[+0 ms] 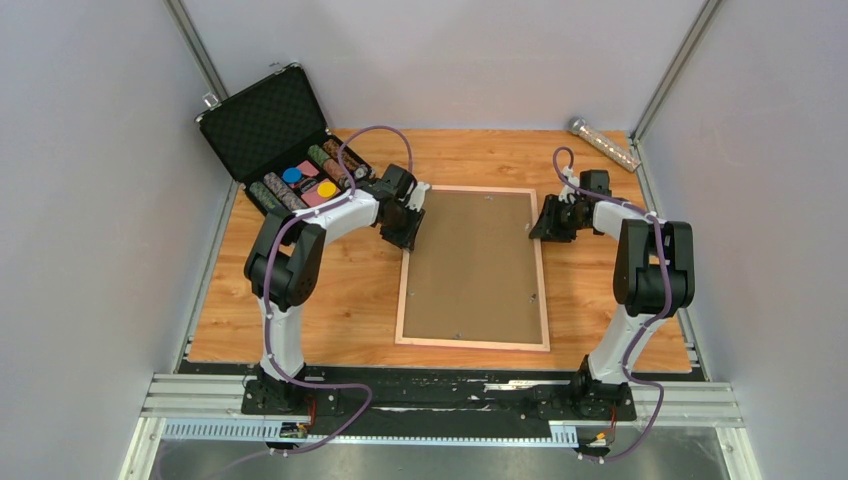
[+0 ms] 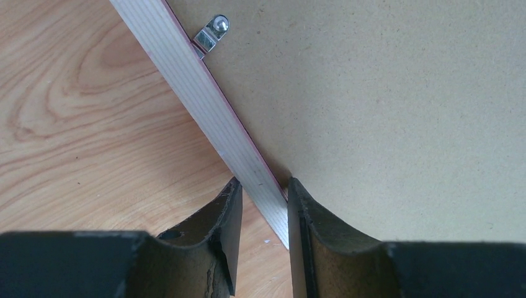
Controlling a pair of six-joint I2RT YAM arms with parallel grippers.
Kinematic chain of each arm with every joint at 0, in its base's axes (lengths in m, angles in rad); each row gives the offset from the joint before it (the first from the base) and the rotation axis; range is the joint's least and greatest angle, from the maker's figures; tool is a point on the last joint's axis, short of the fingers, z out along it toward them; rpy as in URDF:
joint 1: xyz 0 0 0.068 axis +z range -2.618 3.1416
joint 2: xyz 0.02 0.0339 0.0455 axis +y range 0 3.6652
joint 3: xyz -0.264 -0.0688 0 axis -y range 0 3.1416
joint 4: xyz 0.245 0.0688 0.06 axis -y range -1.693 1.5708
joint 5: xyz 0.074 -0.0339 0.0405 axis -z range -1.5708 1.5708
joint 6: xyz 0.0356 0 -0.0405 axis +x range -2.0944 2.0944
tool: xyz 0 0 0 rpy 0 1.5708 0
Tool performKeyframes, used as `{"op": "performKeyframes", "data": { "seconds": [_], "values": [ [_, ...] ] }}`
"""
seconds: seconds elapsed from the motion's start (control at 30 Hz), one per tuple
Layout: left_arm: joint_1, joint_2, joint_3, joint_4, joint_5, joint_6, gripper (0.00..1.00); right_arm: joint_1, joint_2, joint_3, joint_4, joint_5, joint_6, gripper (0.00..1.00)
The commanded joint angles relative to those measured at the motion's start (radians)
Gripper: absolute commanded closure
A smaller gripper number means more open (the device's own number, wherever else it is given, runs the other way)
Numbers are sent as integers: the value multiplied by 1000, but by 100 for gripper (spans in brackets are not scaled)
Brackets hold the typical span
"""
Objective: Put the photo into the frame
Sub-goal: Install the photo frame at the center of the board.
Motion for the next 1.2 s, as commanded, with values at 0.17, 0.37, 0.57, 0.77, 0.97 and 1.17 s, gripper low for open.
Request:
{"op": "performKeyframes", "data": {
  "seconds": [0.17,0.37,0.57,0.77,0.97,1.17],
  "values": [
    [-3,64,6,4,9,-53,100,-6,-6,33,-12,2,-14,55],
    [-3,70,-5,14,15,-64,100,7,1,76,-36,13,-5,48],
    [-3,73,-7,18,15,-65,100,14,39,130,-50,63,8,47],
    [-3,72,-6,18,12,-61,100,26,94,207,-76,89,16,47],
    [-2,73,-6,18,9,-59,100,52,117,228,-84,113,17,48],
    [-2,69,-8,18,5,-58,100,73,128,229,-85,136,19,48]
  ]
}}
